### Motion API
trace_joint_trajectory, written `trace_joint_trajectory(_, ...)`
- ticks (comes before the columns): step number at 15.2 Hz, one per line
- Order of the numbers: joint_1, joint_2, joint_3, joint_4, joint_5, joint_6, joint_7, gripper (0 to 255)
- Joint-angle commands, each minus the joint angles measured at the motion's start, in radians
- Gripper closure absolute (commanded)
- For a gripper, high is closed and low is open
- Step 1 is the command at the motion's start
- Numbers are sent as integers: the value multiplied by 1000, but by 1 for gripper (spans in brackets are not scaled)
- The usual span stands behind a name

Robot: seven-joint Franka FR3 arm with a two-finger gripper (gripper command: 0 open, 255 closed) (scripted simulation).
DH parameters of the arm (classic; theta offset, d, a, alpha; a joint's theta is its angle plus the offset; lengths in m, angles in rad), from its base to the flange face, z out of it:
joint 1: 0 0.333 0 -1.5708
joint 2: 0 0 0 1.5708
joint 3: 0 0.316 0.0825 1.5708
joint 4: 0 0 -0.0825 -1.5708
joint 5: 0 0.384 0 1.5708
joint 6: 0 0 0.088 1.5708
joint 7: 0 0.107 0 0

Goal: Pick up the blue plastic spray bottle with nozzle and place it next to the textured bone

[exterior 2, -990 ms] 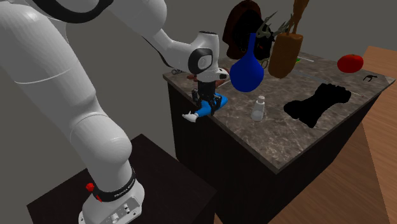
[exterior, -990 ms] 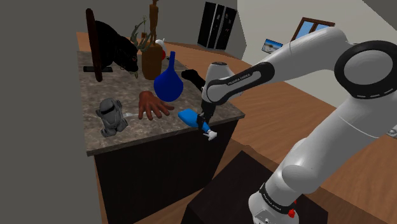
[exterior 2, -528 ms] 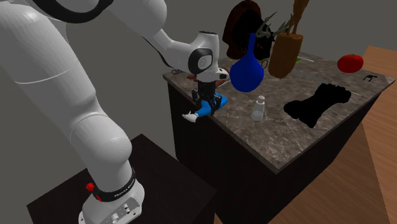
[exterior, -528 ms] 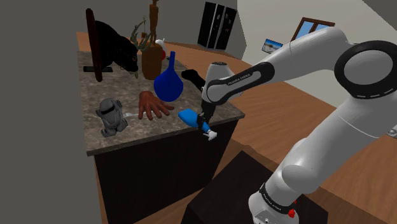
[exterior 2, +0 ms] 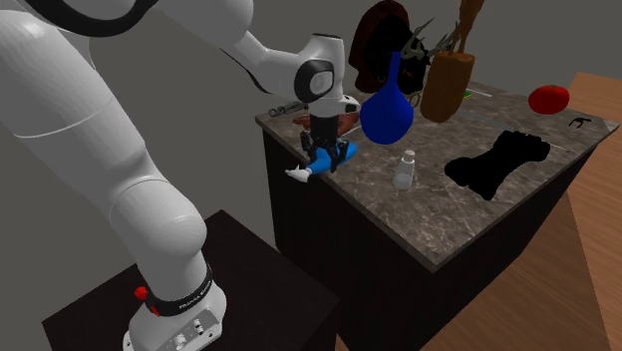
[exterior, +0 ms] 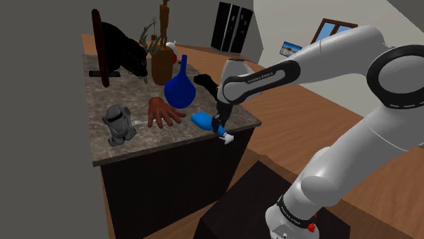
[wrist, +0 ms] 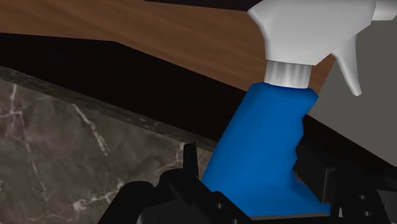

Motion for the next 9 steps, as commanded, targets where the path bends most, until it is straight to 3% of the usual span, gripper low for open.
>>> trace_joint_trajectory(1, 1, -17, 1, 11, 1, -28, 1, 255)
trace_joint_trajectory(9, 2, -73, 2, 71, 3, -145, -2, 255)
